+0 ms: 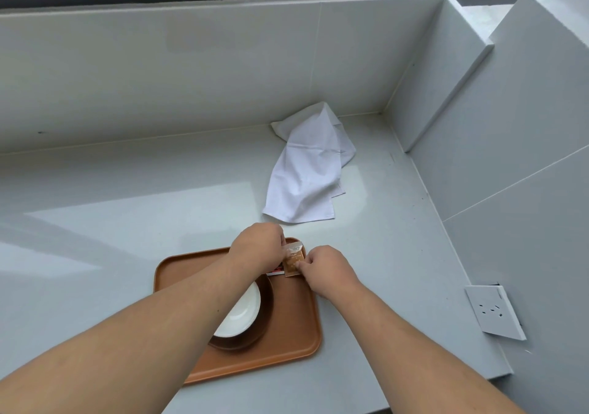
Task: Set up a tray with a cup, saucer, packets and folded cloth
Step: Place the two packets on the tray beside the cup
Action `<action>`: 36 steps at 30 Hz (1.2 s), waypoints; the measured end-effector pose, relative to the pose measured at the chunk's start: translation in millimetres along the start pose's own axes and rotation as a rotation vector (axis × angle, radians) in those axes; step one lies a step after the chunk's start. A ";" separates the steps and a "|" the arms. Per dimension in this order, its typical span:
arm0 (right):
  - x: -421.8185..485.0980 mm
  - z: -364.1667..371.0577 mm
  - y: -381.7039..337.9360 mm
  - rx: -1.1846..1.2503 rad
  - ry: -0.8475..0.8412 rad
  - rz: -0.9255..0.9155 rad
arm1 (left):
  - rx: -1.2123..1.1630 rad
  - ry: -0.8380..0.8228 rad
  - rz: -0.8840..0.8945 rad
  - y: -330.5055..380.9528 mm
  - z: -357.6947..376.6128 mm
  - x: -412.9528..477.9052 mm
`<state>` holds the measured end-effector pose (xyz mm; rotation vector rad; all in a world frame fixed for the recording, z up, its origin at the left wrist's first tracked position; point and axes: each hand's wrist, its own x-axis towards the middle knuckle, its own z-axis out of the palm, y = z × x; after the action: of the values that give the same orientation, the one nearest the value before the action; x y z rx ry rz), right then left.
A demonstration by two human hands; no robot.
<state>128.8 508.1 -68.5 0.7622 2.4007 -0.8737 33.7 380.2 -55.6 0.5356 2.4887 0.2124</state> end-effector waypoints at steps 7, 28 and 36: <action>2.1 -0.8 -2.1 -0.034 0.036 0.011 | 0.115 -0.079 0.000 -13.0 0.6 1.4; -17.3 18.7 4.7 -0.325 0.368 -0.472 | 0.218 -0.009 0.054 -19.7 -1.8 -8.3; -32.0 43.3 22.2 -0.487 0.276 -0.676 | 0.357 -0.216 0.268 -16.8 0.0 -45.3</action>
<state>176.7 481.8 -88.8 -0.1452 3.0006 -0.3700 62.3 345.9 -37.0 0.9859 2.2459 -0.1843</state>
